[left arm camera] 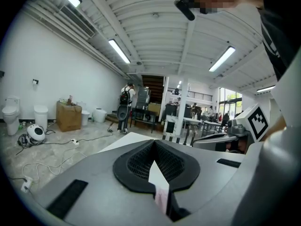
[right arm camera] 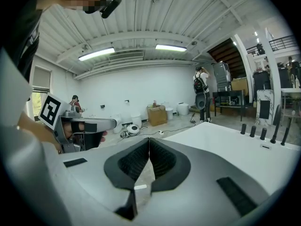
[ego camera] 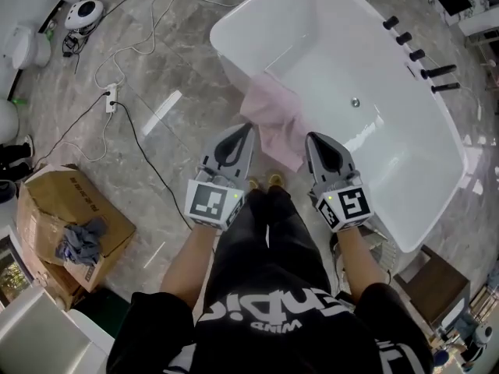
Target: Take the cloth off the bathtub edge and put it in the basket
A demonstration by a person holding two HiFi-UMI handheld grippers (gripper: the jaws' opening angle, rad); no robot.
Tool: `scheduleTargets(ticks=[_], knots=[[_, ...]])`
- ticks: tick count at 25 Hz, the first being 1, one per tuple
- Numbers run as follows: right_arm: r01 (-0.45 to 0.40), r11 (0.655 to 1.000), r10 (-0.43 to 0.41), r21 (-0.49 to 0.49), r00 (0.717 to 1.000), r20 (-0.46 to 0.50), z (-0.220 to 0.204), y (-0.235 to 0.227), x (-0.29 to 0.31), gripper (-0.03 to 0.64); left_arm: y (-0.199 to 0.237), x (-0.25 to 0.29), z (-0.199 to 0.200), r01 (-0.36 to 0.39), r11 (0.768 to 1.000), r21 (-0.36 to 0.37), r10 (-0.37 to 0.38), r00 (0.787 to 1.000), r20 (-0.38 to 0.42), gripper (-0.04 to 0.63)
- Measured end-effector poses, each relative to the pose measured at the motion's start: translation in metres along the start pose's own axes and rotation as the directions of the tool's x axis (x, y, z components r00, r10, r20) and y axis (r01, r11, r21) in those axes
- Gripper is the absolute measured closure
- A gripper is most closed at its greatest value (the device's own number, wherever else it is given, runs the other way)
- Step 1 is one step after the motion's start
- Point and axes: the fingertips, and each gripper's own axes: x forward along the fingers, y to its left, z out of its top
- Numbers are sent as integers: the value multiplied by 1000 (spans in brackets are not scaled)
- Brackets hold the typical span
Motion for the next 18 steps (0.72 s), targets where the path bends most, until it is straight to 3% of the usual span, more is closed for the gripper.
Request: scheduleTargets(ticks=[9, 15, 18], knots=[[-27, 1000, 27, 16, 999, -33, -85, -16, 46, 603, 28, 43, -81, -56, 995, -84, 56, 998, 3, 582], [-21, 998, 24, 54, 998, -52, -120, -25, 59, 603, 34, 52, -127, -80, 995, -52, 78, 996, -32, 583], [-31, 998, 35, 47, 997, -72, -129, -23, 62, 603, 29, 53, -138, -85, 993, -79, 82, 996, -38, 583]])
